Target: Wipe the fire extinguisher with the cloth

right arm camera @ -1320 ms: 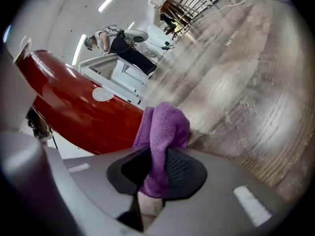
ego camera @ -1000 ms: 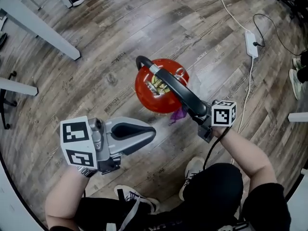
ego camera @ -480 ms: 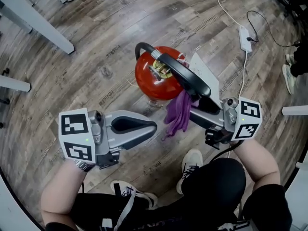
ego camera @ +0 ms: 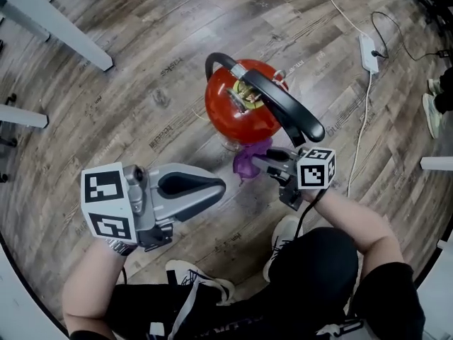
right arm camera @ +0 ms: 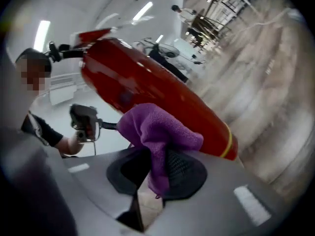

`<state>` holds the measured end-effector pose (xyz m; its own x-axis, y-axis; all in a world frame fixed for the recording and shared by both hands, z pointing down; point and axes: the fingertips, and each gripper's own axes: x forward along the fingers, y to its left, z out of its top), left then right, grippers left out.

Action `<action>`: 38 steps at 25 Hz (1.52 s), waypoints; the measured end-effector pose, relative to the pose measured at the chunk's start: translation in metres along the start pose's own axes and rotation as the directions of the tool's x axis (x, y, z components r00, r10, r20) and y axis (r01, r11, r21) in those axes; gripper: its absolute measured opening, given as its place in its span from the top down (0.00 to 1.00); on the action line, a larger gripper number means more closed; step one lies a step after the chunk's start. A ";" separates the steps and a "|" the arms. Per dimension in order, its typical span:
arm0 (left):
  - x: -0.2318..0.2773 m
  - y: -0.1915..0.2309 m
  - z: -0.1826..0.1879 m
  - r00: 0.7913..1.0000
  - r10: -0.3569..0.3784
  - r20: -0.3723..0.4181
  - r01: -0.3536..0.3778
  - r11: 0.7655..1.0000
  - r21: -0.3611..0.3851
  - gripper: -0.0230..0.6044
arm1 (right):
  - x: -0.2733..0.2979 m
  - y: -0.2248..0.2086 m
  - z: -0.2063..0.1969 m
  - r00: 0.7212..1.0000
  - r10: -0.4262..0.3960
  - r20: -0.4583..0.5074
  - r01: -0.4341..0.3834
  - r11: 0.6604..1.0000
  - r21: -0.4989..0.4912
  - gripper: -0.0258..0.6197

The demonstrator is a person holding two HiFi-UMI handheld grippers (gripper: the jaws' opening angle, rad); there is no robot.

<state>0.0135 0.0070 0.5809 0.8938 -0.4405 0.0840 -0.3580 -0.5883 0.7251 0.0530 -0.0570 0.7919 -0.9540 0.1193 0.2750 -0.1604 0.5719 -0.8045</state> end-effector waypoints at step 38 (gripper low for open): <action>0.027 -0.024 0.013 0.996 -0.073 0.060 0.071 0.997 0.037 0.97 | -0.108 0.241 0.224 0.856 -0.045 -0.515 -0.430 0.490 -0.758 0.85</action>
<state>0.0431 0.0007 0.5569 0.8999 -0.4359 -0.0104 -0.3032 -0.6427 0.7036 0.0605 -0.1141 0.4499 -0.6789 0.4945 0.5428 0.5239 0.8442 -0.1139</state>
